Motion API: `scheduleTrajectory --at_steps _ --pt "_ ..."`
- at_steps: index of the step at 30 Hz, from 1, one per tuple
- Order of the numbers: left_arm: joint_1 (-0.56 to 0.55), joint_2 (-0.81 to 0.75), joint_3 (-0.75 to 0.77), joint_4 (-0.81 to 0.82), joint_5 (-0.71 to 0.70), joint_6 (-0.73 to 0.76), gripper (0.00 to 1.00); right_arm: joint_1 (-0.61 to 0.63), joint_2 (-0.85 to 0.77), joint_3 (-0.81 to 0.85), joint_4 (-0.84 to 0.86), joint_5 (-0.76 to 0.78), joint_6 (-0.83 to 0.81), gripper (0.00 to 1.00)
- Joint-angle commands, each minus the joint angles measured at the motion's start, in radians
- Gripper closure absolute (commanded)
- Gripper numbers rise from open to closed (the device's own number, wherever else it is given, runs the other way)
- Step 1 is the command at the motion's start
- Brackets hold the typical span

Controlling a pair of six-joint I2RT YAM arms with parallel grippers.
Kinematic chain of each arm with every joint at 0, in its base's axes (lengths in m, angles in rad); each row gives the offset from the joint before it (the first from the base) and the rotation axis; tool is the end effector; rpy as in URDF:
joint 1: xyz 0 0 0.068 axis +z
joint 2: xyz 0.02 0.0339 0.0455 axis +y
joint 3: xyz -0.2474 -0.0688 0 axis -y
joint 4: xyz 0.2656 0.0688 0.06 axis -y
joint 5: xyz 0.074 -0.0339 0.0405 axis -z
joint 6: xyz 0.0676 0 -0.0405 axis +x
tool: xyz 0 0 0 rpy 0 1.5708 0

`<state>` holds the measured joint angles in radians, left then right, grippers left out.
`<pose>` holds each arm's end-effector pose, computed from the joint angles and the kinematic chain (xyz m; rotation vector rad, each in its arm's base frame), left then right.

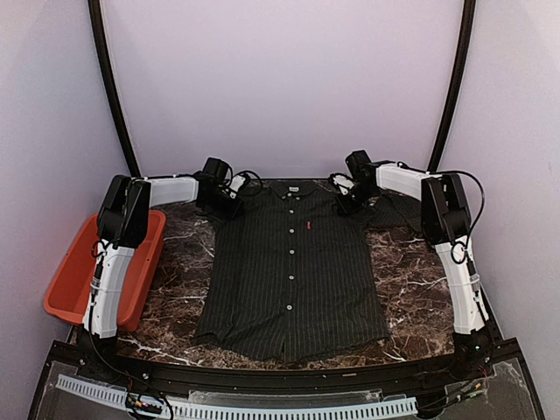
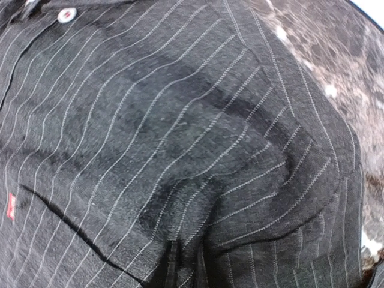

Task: Pin the brooch onto the clothing
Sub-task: Flatten out the crumpled clothing at the center of the board.

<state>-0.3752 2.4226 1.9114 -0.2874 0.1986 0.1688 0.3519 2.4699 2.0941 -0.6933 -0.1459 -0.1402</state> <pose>0.5208 -0.2195 0.0983 0.7300 2.2596 -0.3345 0.5134 0.1990 0.1023 -0.6925 2.5542 0.2639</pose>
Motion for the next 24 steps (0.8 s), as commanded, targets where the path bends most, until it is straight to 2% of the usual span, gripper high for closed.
scheduleTrajectory --at_steps 1,3,15,24 --pt "-0.002 0.029 -0.002 -0.084 0.001 -0.008 0.99 0.000 0.010 -0.054 -0.025 0.000 -0.007 0.97" --pt "-0.002 0.017 -0.008 -0.079 -0.003 -0.019 0.99 -0.002 -0.006 -0.065 -0.021 0.005 -0.007 1.00" --pt "-0.002 -0.176 -0.128 0.067 -0.009 -0.107 0.99 -0.005 -0.189 -0.187 0.064 -0.007 -0.007 1.00" --pt "-0.002 -0.233 -0.182 0.105 -0.001 -0.136 0.99 -0.006 -0.230 -0.235 0.100 -0.014 -0.004 1.00"
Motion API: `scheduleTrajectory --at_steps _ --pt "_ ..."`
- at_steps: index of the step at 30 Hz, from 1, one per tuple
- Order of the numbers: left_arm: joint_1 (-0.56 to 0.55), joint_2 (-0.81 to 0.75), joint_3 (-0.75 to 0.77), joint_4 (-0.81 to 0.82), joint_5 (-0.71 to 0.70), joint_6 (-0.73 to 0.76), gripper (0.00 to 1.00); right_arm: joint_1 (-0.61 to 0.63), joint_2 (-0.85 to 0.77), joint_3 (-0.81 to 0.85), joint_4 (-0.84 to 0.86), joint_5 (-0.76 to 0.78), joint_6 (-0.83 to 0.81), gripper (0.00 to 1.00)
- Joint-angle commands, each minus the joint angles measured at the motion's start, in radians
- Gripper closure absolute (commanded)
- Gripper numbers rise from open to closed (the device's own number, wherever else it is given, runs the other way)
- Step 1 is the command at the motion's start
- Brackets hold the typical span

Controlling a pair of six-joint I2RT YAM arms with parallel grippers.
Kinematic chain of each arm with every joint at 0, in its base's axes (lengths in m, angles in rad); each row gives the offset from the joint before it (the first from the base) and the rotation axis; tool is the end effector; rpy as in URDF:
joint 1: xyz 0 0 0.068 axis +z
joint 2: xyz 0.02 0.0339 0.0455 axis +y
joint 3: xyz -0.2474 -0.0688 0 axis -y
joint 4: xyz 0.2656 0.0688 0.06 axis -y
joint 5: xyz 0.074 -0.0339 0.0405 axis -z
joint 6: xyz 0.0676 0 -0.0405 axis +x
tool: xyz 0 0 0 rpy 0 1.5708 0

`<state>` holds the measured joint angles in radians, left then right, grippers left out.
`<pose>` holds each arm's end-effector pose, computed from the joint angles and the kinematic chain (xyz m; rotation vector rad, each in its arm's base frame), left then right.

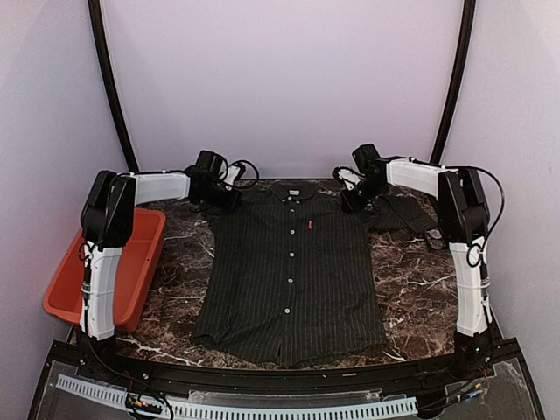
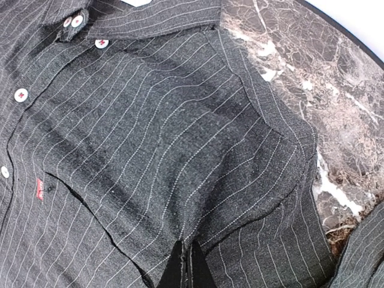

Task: Pin the brooch onto the clothing
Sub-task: Flatten out the crumpled clothing at the center of the board.

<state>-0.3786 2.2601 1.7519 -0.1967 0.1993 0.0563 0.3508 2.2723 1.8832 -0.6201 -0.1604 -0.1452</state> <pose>0.5018 -0.2140 0.1367 0.5967 2.2109 -0.3954 0.4875 0.1899 0.1381 -0.6927 2.4913 0.2832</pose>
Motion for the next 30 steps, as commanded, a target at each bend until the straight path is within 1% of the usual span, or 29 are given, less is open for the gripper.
scheduleTrajectory --at_steps 1,9,15,21,22,23,24,25,27,30 --pt "0.001 -0.075 -0.027 0.011 -0.004 -0.024 0.99 -0.006 -0.040 -0.033 0.030 -0.002 0.000 1.00" --pt "0.001 -0.097 -0.061 -0.006 -0.050 -0.009 0.99 -0.029 -0.069 -0.075 0.046 0.032 0.027 1.00" --pt "0.001 -0.094 -0.076 -0.004 -0.064 -0.003 0.99 -0.046 -0.082 -0.105 0.056 0.013 0.042 1.00" --pt "0.001 -0.085 -0.067 -0.015 -0.048 -0.003 0.99 -0.045 -0.068 -0.093 0.038 -0.025 0.040 1.00" --pt "0.001 -0.086 -0.063 -0.017 -0.046 -0.006 0.95 -0.044 -0.065 -0.087 0.030 -0.036 0.039 1.00" --pt "0.002 -0.087 -0.061 -0.023 -0.040 -0.013 0.90 -0.043 -0.064 -0.083 0.024 -0.047 0.038 0.88" --pt "0.001 -0.087 -0.052 -0.026 -0.035 -0.019 0.81 -0.043 -0.067 -0.081 0.021 -0.057 0.038 0.76" --pt "0.001 -0.092 -0.049 -0.031 -0.024 -0.031 0.78 -0.040 -0.072 -0.080 0.020 -0.063 0.038 0.68" --pt "0.001 -0.111 -0.043 -0.025 -0.006 -0.048 0.65 -0.035 -0.090 -0.076 0.013 -0.059 0.041 0.58" --pt "0.001 -0.150 -0.047 -0.012 0.010 -0.087 0.56 -0.033 -0.135 -0.066 -0.006 -0.041 0.056 0.46"
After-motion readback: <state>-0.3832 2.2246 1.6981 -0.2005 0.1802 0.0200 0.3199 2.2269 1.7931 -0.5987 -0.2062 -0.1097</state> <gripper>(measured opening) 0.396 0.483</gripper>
